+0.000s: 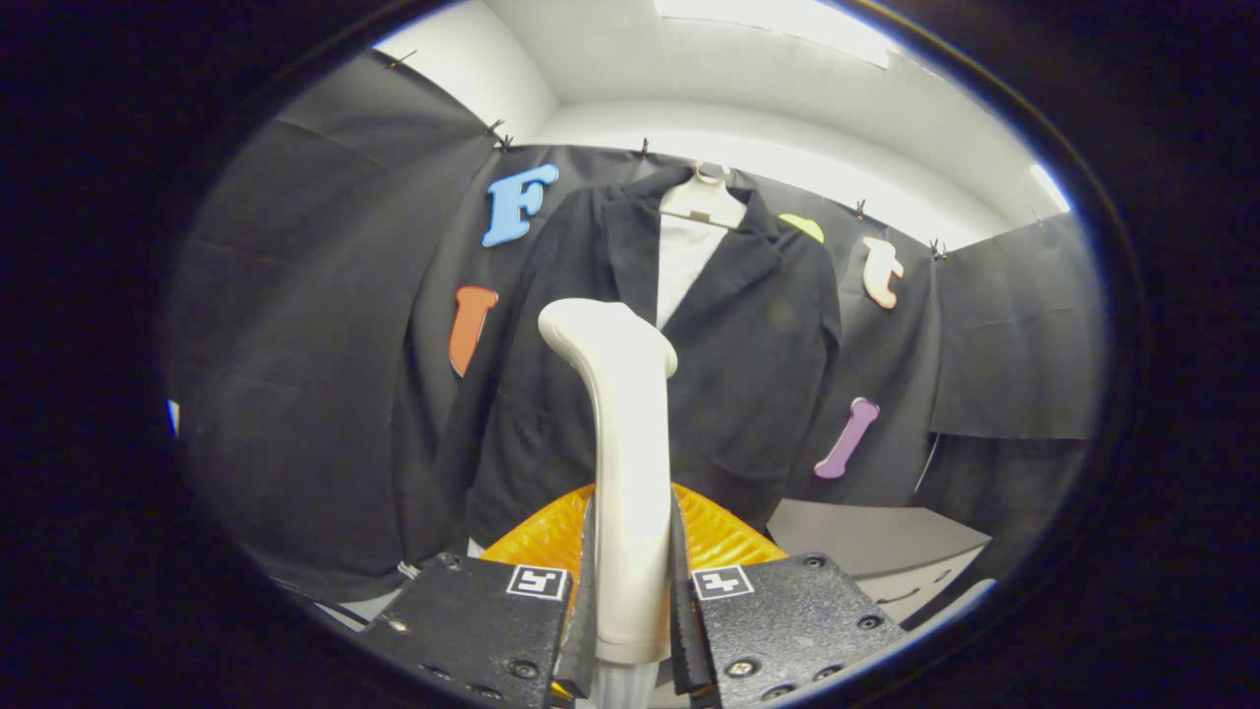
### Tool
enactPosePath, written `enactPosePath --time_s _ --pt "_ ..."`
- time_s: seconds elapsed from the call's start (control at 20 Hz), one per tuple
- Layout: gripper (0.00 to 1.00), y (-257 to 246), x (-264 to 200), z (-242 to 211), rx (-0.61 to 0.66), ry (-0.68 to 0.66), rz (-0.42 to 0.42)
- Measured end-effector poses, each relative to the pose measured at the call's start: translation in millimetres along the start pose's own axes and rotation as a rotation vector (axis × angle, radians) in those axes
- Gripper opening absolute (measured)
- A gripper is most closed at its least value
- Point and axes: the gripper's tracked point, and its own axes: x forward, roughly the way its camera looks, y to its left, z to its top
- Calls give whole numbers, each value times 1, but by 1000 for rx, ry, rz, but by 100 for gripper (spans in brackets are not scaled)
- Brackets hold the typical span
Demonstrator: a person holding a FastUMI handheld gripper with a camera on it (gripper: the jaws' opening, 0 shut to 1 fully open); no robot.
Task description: Iron the clothes twice with a garment steamer, once on the left side and once on the right side.
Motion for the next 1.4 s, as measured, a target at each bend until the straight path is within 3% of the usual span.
enactPosePath --time_s 0.35,0.6,0.9,1.4 --pt "33 -8 73 121 14 -241 -79" --pt "33 -5 115 152 15 -276 -77" --pt "33 -4 130 123 -31 -234 -79" --pt "33 13 87 41 -74 -76 -78"
